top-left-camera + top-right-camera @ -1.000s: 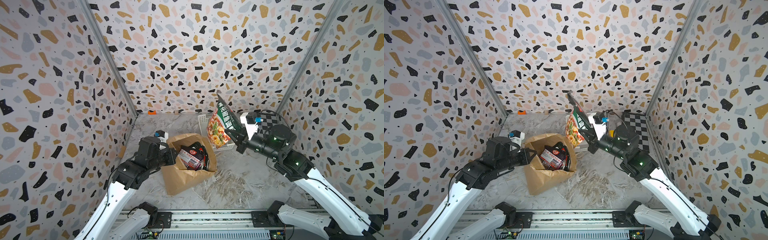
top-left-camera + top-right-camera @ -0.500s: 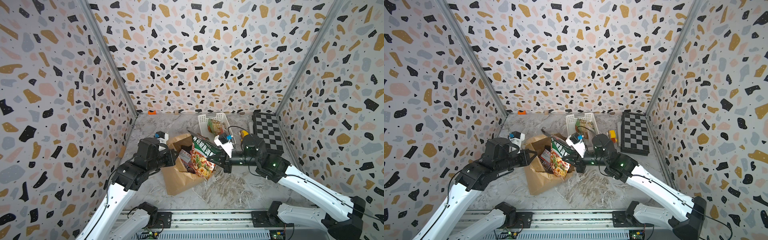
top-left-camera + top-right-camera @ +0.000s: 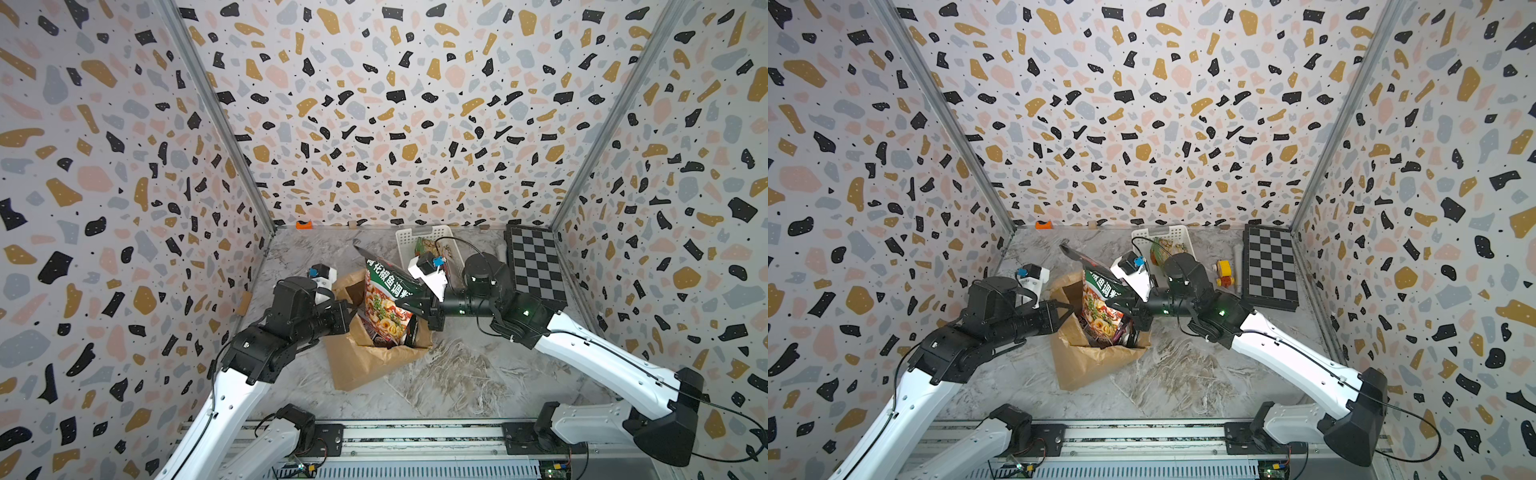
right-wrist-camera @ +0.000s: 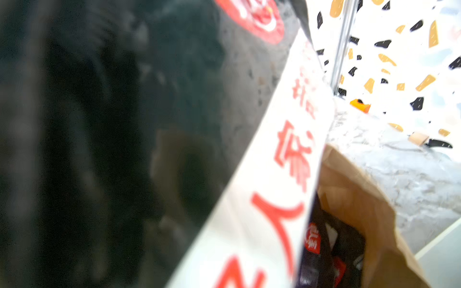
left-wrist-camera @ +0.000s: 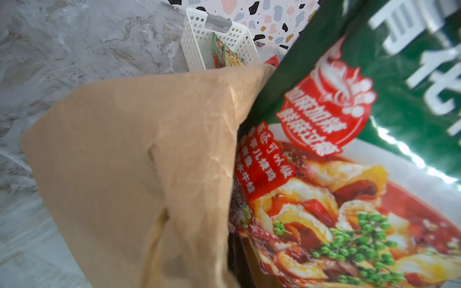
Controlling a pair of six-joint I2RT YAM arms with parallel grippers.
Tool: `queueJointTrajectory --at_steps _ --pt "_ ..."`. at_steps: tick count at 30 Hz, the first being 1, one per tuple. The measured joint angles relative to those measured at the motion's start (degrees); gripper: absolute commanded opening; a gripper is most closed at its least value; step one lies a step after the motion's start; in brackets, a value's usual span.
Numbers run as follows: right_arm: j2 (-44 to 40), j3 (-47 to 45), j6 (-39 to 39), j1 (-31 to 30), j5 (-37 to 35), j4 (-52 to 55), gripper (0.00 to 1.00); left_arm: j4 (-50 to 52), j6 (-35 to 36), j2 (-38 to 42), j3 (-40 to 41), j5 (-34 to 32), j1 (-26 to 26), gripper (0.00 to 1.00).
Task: Place the condiment packets inside the bag
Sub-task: Place the condiment packet in the paper bag.
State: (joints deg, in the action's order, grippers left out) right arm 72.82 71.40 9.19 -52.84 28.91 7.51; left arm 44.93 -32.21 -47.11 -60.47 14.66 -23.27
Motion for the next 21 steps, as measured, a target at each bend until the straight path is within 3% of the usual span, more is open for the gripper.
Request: queueJointTrajectory --at_steps 12,21 --pt "6.0 -16.8 15.6 -0.5 4.2 -26.3 0.0 0.0 -2.8 -0.3 0.0 -0.1 3.4 0.0" --pt "14.0 -18.9 26.2 -1.0 9.7 -42.5 0.03 -0.5 -4.5 -1.1 0.2 0.9 5.2 0.0"
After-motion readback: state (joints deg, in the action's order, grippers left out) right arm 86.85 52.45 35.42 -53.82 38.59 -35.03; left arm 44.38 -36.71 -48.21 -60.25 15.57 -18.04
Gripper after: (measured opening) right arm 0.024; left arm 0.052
